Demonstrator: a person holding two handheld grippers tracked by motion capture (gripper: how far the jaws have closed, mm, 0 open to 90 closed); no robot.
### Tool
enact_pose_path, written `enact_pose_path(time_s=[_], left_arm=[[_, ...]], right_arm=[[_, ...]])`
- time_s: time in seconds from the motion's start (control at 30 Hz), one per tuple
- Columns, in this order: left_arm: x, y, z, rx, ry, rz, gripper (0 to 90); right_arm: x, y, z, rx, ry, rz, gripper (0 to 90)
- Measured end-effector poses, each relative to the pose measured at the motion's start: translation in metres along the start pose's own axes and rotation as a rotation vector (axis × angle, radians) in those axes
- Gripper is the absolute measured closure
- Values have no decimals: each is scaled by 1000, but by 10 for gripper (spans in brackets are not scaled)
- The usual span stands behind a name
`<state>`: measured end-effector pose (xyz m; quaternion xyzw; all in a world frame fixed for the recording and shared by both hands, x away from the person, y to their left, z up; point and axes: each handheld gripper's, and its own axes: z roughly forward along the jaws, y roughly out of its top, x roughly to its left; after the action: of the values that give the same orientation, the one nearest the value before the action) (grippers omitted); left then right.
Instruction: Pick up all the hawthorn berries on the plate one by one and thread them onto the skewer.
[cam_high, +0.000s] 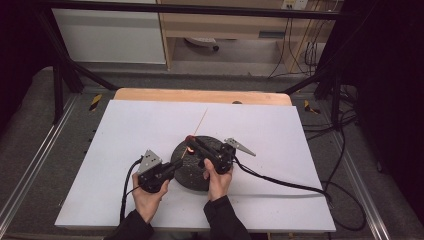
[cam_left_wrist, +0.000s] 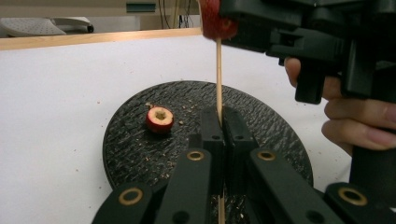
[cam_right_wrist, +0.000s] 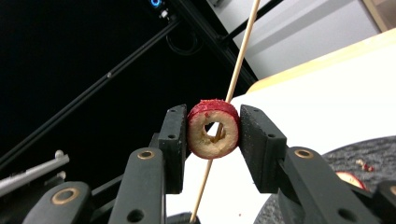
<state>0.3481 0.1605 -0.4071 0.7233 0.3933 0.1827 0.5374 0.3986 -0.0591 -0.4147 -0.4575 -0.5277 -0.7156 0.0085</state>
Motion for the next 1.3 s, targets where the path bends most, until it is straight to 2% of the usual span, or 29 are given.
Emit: enact_pose_path(time_s=[0.27, 0.43, 0.5, 0.57, 0.67, 0.7, 0.73, 0.87, 0.9, 0.93, 0.97, 1.17, 1.3], left_arm=[[0, 1, 3, 8, -10, -9, 883], [1, 0, 3, 11, -17, -3, 884], [2, 0, 1, 11, -18, -1, 884], [5, -2, -2, 18, -19, 1, 884], [11, -5, -8, 32, -15, 7, 884], [13, -7, -10, 38, -15, 10, 884], [16, -9, -12, 42, -14, 13, 884], [25, -16, -22, 65, -5, 21, 883], [27, -17, -24, 71, -4, 23, 884], [29, -19, -27, 78, -6, 23, 884], [30, -21, -29, 85, -4, 30, 884], [41, -31, -45, 123, -10, 45, 883], [45, -36, -54, 141, -8, 58, 883]], right_arm=[[2, -9, -2, 44, 0, 1, 635], [2, -9, -3, 67, -6, -19, 630], [3, -6, -5, 86, -9, -37, 562], [2, -4, -6, 93, -10, -46, 541], [-1, 4, -14, 101, -19, -64, 459], [-5, 11, -20, 123, -30, -86, 378], [-5, 11, -20, 123, -30, -86, 378], [-12, 24, -35, 194, -70, -164, 260], [-17, 29, -42, 245, -95, -200, 196], [-18, 31, -45, 272, -110, -220, 177], [-18, 31, -45, 272, -110, -220, 177], [-27, 38, -62, 430, -201, -338, 83], [-29, 39, -67, 538, -233, -399, 65]])
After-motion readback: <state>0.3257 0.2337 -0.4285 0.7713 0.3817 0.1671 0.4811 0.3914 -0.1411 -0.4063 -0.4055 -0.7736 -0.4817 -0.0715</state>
